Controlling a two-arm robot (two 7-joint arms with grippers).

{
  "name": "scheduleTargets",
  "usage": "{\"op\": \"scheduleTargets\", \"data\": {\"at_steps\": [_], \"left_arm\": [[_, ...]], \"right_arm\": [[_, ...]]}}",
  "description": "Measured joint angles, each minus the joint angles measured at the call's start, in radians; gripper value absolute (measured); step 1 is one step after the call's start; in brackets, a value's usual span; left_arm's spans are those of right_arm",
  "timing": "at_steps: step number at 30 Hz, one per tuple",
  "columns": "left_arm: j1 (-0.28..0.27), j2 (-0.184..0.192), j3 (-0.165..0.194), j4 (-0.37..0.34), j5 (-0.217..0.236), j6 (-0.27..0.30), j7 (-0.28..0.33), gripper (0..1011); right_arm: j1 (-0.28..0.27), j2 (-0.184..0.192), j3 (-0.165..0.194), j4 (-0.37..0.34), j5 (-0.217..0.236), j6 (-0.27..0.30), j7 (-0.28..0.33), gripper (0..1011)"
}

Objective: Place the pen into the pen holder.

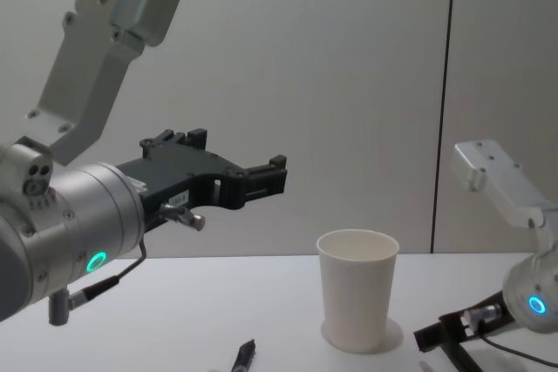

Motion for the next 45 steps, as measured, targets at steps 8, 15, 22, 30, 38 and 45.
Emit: {"op": "scheduleTargets", "data": {"at_steps": [8, 15, 22, 30, 38, 45], "left_arm": [[0.0, 0.0, 0.0, 0.0, 0.0, 0.0, 0.0, 1004], [0.0, 0.0, 0.0, 0.0, 0.0, 0.0, 0.0, 1004], [0.0, 0.0, 0.0, 0.0, 0.0, 0.0, 0.0, 1004], [0.0, 0.0, 0.0, 0.0, 0.0, 0.0, 0.0, 1004], [0.0, 0.0, 0.0, 0.0, 0.0, 0.0, 0.0, 1004], [0.0, 0.0, 0.0, 0.0, 0.0, 0.0, 0.0, 1004]], "right_arm": [[0.022, -0.008, 0.003, 0.038, -0.006, -0.014, 0.007, 1001], [0.039, -0.013, 0.005, 0.069, -0.012, -0.026, 0.008, 1001], [0.053, -0.018, 0.007, 0.097, -0.017, -0.036, 0.008, 1001], [0.063, -0.022, 0.009, 0.123, -0.021, -0.045, 0.008, 865], [0.068, -0.027, 0.009, 0.142, -0.021, -0.051, 0.008, 650], [0.073, -0.032, 0.008, 0.162, -0.02, -0.058, 0.005, 401]]}}
